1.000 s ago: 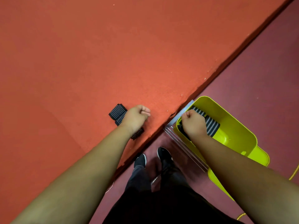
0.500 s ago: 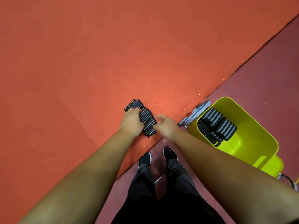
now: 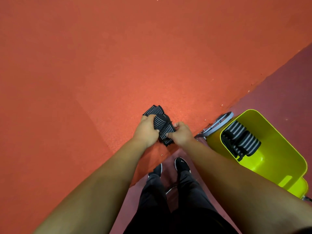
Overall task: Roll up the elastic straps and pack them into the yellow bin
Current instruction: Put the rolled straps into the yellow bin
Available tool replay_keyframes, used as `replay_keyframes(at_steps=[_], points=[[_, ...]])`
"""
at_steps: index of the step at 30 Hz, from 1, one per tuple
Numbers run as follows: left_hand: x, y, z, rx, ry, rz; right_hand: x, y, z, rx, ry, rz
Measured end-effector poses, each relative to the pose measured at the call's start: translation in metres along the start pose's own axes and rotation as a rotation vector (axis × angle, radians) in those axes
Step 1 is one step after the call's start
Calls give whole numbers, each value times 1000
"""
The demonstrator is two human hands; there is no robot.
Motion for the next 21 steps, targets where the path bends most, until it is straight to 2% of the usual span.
replay_keyframes(at_steps=[12,21], points=[[26,6,-12,93,209,6,1,13,-6,51,-54,-25],[25,5,-4,-39,259,-38,-6,28,-8,20,-132,-62]])
Point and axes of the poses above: each hand's wrist, its own y-axis away from the middle knuckle, its own x-axis out of the back of the hand, z = x × y, the point moved 10 cm from there along -y, towards the middle knuckle, and after that the axes turned 1 degree about -z, right-handed, at the moved point
